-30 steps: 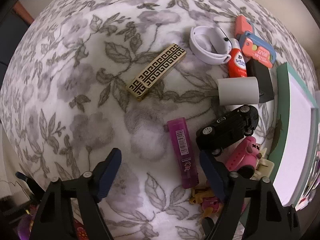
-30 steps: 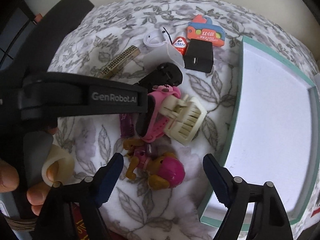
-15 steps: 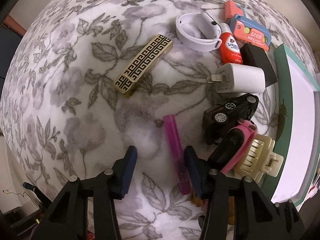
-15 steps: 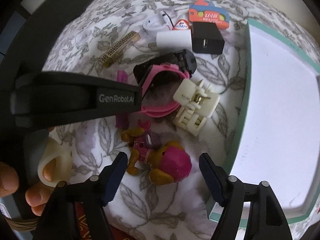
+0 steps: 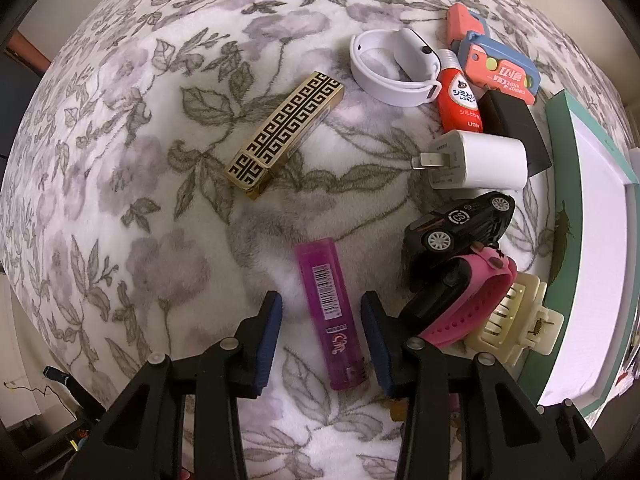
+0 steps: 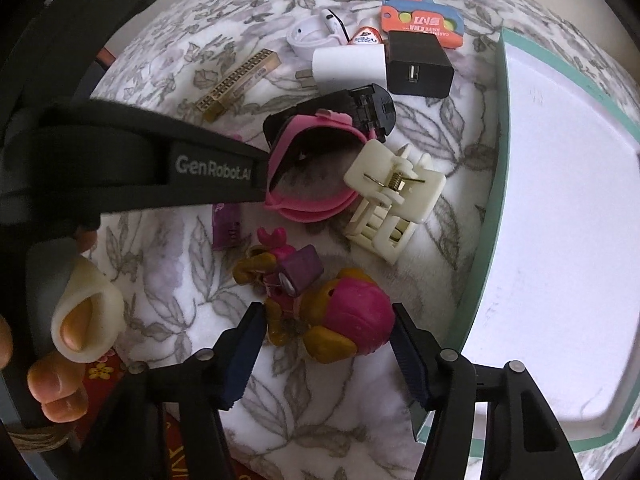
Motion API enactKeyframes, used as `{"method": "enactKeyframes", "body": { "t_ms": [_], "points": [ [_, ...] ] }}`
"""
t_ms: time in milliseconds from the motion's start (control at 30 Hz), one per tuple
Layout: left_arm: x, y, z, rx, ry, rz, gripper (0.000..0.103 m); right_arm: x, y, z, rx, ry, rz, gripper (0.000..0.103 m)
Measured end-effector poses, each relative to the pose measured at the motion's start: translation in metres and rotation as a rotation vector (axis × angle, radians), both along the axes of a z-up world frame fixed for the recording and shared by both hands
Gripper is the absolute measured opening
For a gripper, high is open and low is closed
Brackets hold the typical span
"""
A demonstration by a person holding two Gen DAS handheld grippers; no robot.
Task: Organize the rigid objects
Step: 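Grasp the purple lighter with the left tool while the right tool grasps the pink dog figure, then carry lighter and dog figure into the teal-rimmed tray and open both tools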
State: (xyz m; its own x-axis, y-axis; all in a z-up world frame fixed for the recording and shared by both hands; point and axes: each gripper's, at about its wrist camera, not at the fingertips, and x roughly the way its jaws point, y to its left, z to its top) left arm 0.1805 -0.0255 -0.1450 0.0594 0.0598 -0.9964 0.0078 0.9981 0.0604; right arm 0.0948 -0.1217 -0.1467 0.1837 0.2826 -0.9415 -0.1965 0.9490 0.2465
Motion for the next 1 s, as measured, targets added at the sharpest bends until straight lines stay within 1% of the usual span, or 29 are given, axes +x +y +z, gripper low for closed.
{"method": "enactKeyframes", "body": {
  "t_ms": [100, 200, 233, 267, 333, 367, 500, 600, 700, 833, 900, 1000],
  "points": [
    [0.000, 0.000, 0.000, 0.001, -0.001, 0.001, 0.043, -0.004, 0.009, 0.000, -0.045, -0.019, 0.021, 0.065],
    [0.001, 0.000, 0.000, 0.008, -0.004, -0.006, 0.042, -0.007, 0.013, 0.001, -0.065, -0.030, 0.026, 0.064],
    [0.001, -0.001, 0.000, 0.008, -0.005, -0.009, 0.038, -0.007, 0.014, 0.002, -0.069, -0.032, 0.024, 0.064],
    [0.000, -0.003, 0.001, 0.004, -0.006, -0.014, 0.031, -0.007, 0.014, 0.002, -0.069, -0.034, 0.021, 0.064],
    [-0.001, -0.005, 0.002, 0.000, -0.007, -0.018, 0.023, -0.007, 0.012, 0.003, -0.065, -0.037, 0.014, 0.064],
    [-0.001, -0.005, 0.003, 0.002, -0.007, -0.019, 0.021, -0.006, 0.010, 0.007, -0.061, -0.038, 0.008, 0.064],
    [-0.002, -0.003, 0.006, -0.004, -0.007, -0.004, 0.020, -0.005, 0.002, 0.014, -0.033, -0.042, -0.019, 0.064],
    [-0.002, 0.002, 0.020, -0.016, -0.051, 0.011, 0.020, -0.003, -0.005, 0.021, -0.006, -0.053, -0.039, 0.064],
    [-0.004, 0.006, 0.040, -0.038, -0.112, 0.026, 0.020, 0.000, -0.015, 0.031, 0.036, -0.070, -0.066, 0.064],
    [-0.007, 0.009, 0.068, -0.085, -0.199, 0.035, 0.020, 0.001, -0.033, 0.048, 0.086, -0.105, -0.116, 0.064],
    [-0.009, 0.007, 0.080, -0.108, -0.237, 0.026, 0.020, 0.002, -0.043, 0.055, 0.096, -0.124, -0.141, 0.064],
    [-0.014, 0.002, 0.091, -0.137, -0.273, 0.007, 0.020, 0.002, -0.059, 0.060, 0.092, -0.144, -0.186, 0.064]
  ]
}}
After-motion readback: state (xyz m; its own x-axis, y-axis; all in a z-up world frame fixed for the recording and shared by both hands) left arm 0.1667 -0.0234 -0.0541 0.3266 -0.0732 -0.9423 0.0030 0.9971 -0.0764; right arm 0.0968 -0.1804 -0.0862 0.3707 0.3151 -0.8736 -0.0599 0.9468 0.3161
